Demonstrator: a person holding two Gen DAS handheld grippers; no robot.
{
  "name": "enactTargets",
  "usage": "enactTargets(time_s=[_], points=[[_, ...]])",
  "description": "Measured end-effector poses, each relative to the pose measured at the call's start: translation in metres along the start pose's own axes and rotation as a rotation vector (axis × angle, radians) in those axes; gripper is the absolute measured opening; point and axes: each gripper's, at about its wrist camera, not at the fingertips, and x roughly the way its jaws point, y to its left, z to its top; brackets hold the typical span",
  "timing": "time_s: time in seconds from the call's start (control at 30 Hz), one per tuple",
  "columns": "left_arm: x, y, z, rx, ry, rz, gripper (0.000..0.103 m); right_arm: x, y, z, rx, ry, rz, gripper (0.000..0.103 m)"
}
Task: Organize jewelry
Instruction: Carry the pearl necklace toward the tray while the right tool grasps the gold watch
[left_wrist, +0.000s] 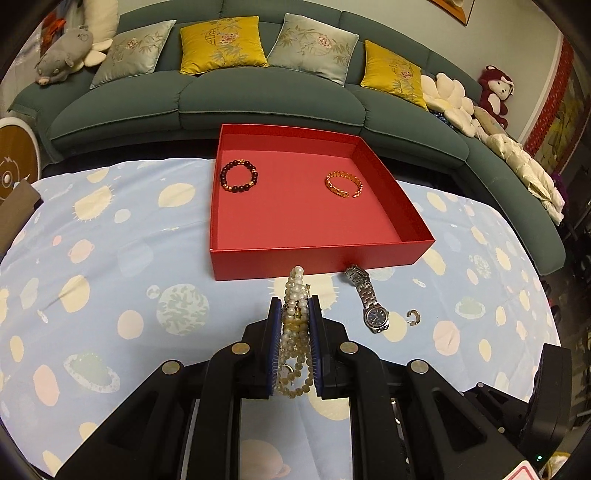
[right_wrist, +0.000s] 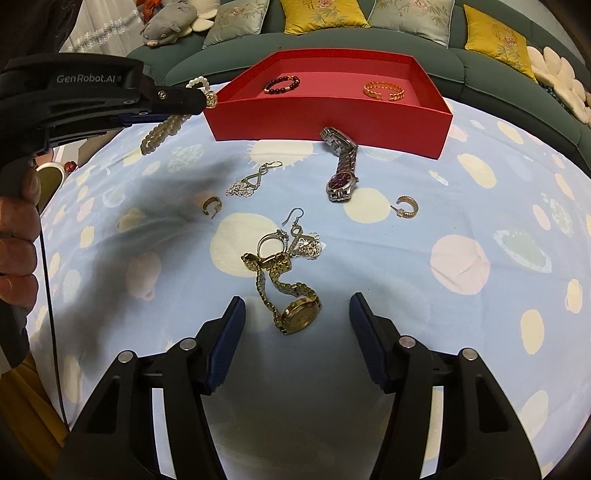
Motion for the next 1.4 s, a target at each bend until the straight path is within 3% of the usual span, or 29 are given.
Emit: enactTargets(time_s=[0.07,0.27,0.47,0.53,1.0,1.4], points=[[-0.002,0.004,-0.001,0.002,0.0,0.008,0.012,0.001,0.004,0.0,-0.018,-0.004,-0.018,0.04],[-0.008,0.015,-0.003,-0.009,-0.004,0.014,0.012,0.001,0.004,-0.002,-0.026,-0.01,-0.041,0.023],[-0.011,0.019,-0.003,-0.018,-0.006,0.019,0.012,-0.002,0.001,-0.005,-0.016,-0.008,-0.031,0.02],[-0.012,0.019,-0.003,-0.019,-0.008,0.02,0.012,-0.003,0.0,-0.005,-0.01,-0.005,-0.028,0.008],[-0.019,0.021,0.003,-0.042,-0.029,0.008,0.012,-0.023,-0.002,0.006,0.019,-0.059,-0.015,0.008],[-0.015,0.008,0.029,-0.038,-0.056,-0.019,0.012,-0.064,-0.021,0.069,0.123,-0.213,0.001,0.008]])
